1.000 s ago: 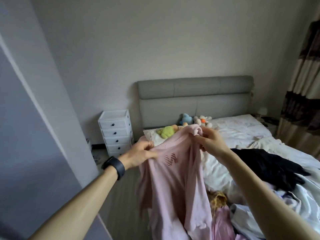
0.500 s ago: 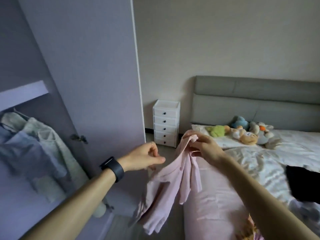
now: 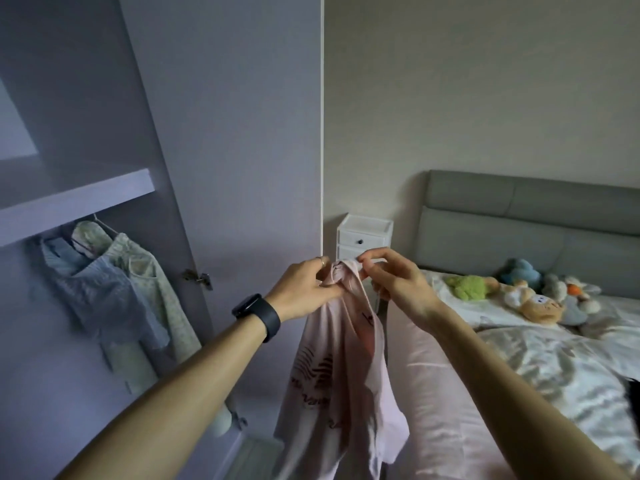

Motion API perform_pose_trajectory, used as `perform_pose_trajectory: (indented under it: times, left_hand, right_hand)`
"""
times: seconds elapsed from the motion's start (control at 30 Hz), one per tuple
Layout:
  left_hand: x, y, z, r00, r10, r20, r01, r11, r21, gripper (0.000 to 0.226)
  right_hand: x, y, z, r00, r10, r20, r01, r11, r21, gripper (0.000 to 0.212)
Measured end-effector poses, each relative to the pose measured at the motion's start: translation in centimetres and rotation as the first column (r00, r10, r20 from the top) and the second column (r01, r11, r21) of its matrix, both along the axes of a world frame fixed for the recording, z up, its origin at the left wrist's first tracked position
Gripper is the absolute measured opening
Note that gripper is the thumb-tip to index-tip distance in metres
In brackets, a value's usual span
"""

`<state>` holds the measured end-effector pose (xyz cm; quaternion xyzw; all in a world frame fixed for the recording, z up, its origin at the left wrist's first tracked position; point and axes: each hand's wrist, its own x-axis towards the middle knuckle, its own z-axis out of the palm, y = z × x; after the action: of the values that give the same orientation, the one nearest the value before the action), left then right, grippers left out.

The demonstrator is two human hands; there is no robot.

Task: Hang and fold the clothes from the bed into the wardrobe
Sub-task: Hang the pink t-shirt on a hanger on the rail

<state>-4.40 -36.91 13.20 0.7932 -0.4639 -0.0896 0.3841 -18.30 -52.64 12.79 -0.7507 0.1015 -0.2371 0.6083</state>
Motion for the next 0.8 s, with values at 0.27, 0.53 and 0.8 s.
perform_pose_trajectory:
  times: [0.27,0.53,0.8]
  left_hand:
    - [2.7,3.0,0.8,0.958,0.271,0.092,-0.249,0.948,-0.198,0.031]
    - [5.5,14.1,0.2,0.894,0.446,-0.028,-0.447,0.894,-0.034,0.03]
    - [4.9,23.3,-1.2,0.831,0.486,-0.269,-0.463,0.874,0.15,0.045]
  right_hand:
    - [0.2,1.6,-9.4,0.934,-0.093,-0.345,-0.102,0.856,-0.507,0.076]
    - [5.8,0.5,-7.5,0.977,-0.113,-0.18,0.037,0.923,-0.382,0.011]
    - [10.9,1.2,-3.1,0.963,0.237,-0.127,-0.26,0.944,-0.205,0.009]
